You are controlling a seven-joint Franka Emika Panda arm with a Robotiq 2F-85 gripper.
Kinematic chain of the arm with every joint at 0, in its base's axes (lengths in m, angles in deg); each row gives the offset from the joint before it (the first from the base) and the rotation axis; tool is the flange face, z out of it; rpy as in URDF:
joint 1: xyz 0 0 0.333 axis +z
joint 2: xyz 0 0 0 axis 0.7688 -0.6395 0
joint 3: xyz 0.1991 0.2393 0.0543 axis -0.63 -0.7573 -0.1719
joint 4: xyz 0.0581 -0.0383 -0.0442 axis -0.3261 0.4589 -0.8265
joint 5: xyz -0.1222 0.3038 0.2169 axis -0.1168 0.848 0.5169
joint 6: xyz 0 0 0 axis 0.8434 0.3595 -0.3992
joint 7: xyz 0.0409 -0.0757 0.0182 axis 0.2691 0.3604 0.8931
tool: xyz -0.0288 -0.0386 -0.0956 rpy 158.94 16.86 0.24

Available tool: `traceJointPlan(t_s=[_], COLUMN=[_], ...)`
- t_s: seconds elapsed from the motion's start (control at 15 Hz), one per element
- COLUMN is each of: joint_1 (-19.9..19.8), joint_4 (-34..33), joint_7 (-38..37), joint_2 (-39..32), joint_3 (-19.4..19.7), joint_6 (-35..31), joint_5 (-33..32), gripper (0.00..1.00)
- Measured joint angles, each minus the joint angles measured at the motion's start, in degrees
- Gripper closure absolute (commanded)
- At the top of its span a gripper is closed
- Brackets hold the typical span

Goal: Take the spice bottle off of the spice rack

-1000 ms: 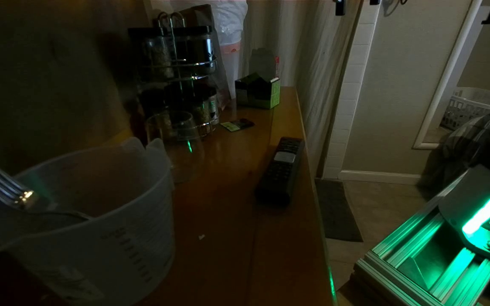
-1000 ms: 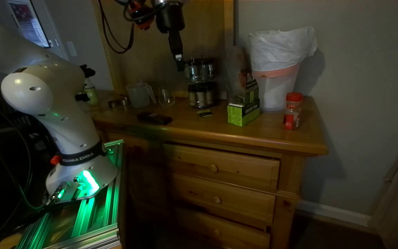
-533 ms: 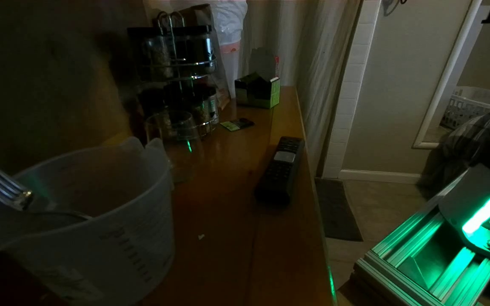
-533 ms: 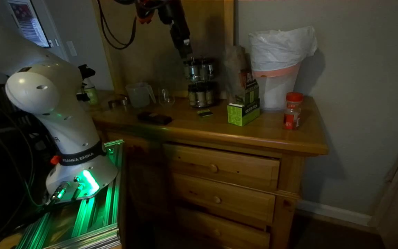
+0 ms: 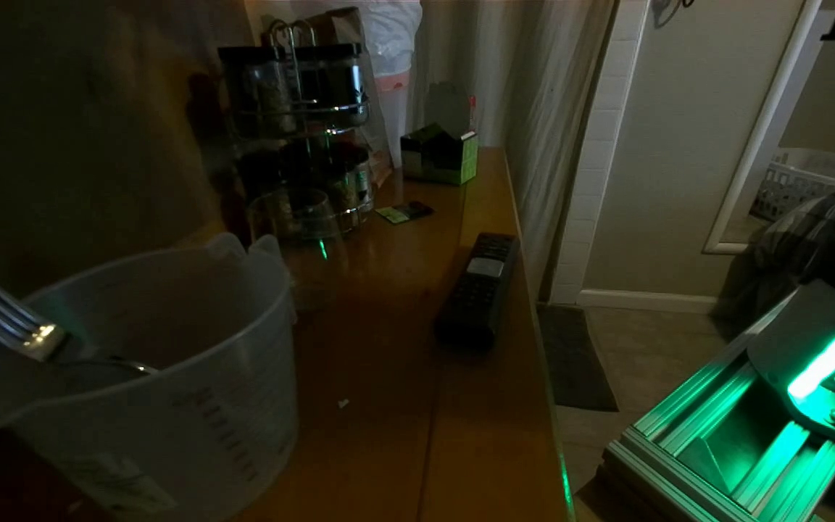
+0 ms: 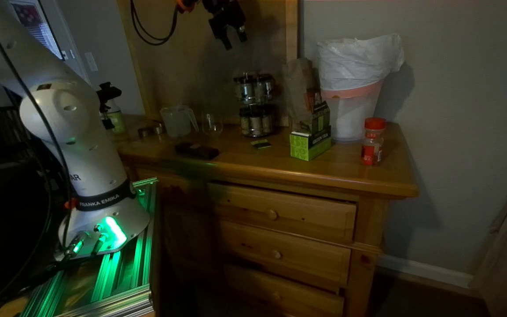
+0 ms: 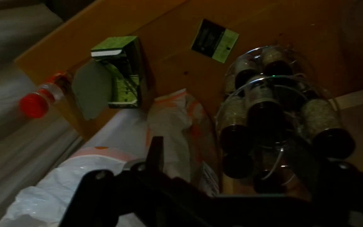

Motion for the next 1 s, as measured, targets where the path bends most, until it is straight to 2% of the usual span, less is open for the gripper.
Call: traceJointPlan(t_s=[0.33,0.53,0.67,0.8,1.0], joint_1=[5.64,7.93,7.69,6.74,6.10], joint_4=[-0.05,0.50,1.71,3.15,3.80], joint_7=[12.42,18.97,18.41,14.81,10.27], joint_2=[-3.36,-5.02,-5.74,-6.59,-8.35], joint_3=[3.11,4.48,4.12,3.44,2.93], joint_6=[-2.68,-1.76,-1.49,-1.43,-1.83], joint_5=[7.43,11.35,10.08,6.62,4.90], gripper=[0.00,0.00,0.00,0.00,0.00])
